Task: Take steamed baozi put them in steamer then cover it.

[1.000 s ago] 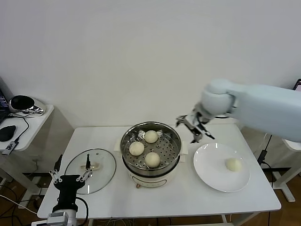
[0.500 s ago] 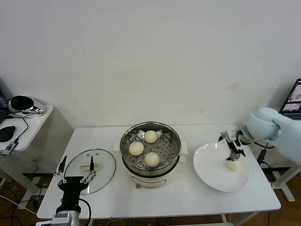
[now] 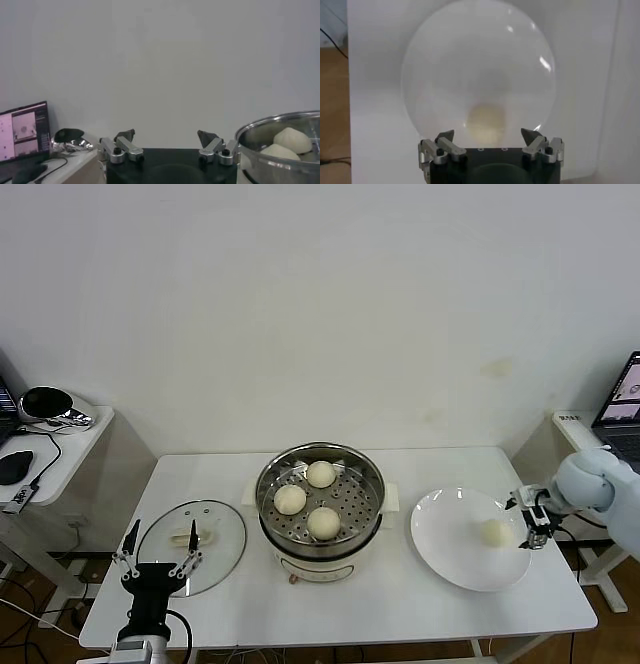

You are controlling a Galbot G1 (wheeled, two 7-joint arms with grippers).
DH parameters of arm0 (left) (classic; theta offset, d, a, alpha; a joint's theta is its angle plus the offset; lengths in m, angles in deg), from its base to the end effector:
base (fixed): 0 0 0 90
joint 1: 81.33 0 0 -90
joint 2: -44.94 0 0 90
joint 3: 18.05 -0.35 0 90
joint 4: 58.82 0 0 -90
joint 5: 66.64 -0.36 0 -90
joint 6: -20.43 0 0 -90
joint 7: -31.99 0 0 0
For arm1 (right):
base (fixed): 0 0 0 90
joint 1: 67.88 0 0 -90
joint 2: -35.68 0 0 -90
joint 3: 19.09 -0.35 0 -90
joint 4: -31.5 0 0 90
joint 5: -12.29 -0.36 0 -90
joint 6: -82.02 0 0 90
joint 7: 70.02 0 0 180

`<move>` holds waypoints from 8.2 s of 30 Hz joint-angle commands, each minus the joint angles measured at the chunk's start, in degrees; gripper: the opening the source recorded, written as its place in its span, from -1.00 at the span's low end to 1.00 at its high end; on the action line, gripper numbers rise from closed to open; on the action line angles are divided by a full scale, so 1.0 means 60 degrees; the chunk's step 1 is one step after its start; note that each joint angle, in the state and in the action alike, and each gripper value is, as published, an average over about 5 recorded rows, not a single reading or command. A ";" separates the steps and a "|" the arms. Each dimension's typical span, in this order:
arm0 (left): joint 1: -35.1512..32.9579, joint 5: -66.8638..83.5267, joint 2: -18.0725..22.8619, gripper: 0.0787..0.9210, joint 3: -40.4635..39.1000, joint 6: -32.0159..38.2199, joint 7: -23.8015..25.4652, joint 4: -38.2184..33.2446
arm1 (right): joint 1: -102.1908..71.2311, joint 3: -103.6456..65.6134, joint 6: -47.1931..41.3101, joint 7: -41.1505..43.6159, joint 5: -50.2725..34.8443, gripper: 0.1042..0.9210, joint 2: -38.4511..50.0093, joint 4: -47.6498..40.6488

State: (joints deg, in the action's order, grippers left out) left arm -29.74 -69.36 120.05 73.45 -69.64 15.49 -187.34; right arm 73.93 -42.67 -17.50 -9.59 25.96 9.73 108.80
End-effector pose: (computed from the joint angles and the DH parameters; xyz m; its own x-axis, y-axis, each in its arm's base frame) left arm 0.1463 0.0395 -0.2687 -0.9885 -0.1370 -0.0640 -0.1489 0.9551 0.2560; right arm 0.4619 -0.2450 -0.1846 -0.2668 0.0362 0.9631 -0.9628 -0.0538 -0.2647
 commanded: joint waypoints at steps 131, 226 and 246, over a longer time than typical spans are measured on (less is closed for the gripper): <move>0.0151 0.0235 0.0034 0.77 0.0124 -0.0084 -0.0143 -0.0119 | 0.4962 0.3373 -0.3715 -0.4756 -0.8098 0.76 -0.2409 0.3165; 0.6205 -0.9964 -0.2637 0.45 -0.1447 0.0737 0.1810 0.9225 | -1.4529 -1.6551 0.1525 -0.9936 -0.4107 0.76 -1.0249 0.7626; 0.5361 -0.9367 -0.2552 -0.82 -0.1072 0.0782 0.1164 0.8051 | -1.4725 -1.5786 0.1734 -0.9860 -0.3734 0.76 -1.0117 0.7660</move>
State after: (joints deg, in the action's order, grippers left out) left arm 5.50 -126.77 105.10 66.17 -63.33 24.06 -133.36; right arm -14.14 -139.14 -7.37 -68.79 2.91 -51.22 154.66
